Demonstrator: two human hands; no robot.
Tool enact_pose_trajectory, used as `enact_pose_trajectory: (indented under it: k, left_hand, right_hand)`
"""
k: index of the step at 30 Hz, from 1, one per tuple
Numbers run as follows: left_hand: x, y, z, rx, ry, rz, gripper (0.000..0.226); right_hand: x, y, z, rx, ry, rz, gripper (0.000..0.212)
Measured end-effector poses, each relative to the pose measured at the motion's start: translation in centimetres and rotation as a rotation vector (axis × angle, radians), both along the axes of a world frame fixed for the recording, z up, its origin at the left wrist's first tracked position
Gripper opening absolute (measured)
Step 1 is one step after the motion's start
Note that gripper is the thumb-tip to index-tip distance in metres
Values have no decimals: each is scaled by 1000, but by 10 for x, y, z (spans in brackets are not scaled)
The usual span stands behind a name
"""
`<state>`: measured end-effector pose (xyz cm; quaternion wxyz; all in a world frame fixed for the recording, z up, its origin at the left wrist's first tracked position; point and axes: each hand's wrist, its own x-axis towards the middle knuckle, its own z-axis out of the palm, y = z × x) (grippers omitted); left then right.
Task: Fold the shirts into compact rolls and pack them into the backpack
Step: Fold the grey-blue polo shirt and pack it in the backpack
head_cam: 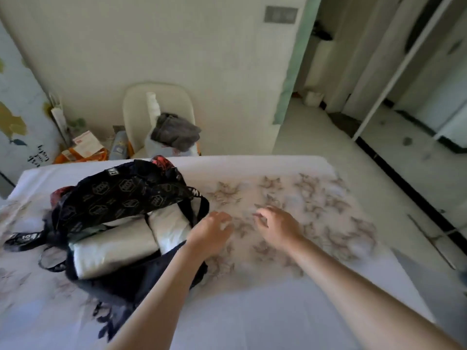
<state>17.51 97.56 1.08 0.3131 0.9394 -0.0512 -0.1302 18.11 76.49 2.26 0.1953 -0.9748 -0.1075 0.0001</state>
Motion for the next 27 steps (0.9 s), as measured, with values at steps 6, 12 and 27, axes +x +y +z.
enact_pose_trajectory:
  k: [6,12,27]
  left_hand:
    - [-4,-247,0,-71,114,-209,21]
    - [-50,-496,-8,-58,150,-476,24]
    - [-219,-845,-36,1,393,-1139,37]
  right_hand:
    - [-65,-241,-22,40,53,-331,64]
    - [-163,-461,-53,188,143,-672,23]
    - [-399,-735,-85,150,362,-1496,109]
